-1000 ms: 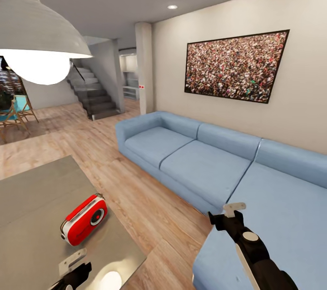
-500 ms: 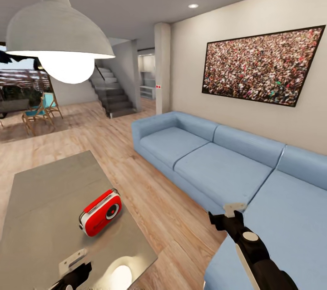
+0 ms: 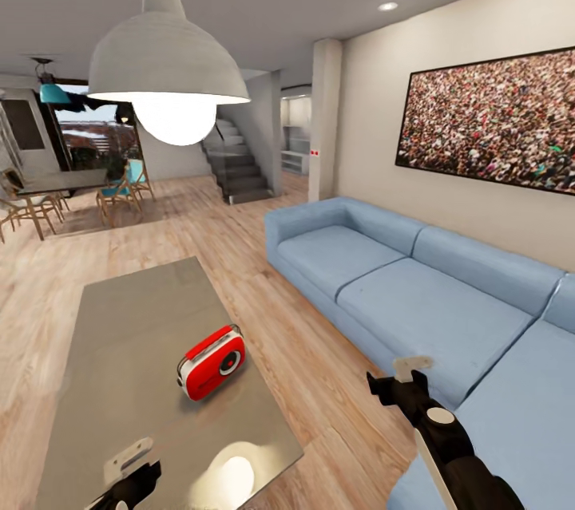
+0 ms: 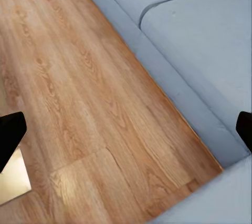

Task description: Turn on the radio receiver that's on the table in the living room.

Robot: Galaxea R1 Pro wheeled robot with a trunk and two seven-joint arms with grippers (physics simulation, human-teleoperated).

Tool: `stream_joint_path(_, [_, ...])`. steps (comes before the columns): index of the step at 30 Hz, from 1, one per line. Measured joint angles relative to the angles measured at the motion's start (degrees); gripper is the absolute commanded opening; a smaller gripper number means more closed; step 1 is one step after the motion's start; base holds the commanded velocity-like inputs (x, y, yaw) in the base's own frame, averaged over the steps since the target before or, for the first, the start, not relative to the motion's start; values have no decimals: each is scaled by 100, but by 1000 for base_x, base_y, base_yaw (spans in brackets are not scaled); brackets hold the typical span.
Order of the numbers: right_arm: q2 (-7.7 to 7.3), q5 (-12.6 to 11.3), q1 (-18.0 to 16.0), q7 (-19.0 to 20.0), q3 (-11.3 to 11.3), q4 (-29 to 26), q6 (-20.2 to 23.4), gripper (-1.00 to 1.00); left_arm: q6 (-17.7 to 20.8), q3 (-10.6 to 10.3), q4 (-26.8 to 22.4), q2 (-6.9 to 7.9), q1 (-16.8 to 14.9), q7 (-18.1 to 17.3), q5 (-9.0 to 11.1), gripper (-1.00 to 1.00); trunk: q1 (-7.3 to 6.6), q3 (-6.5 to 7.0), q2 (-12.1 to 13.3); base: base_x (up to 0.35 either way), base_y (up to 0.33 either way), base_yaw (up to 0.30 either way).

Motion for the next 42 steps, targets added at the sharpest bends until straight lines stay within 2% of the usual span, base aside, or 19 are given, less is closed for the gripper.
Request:
stream_joint_path(30, [0, 2, 0, 0, 0, 0, 0, 100, -5, 0, 0, -8, -1, 4, 0, 100, 0, 0, 0, 0, 0, 276])
stream_joint_path(42, [0, 1, 0, 0, 0, 0, 0, 100, -5, 0, 0, -8, -1, 4, -1, 100, 0, 0, 0, 150, -208, 34])
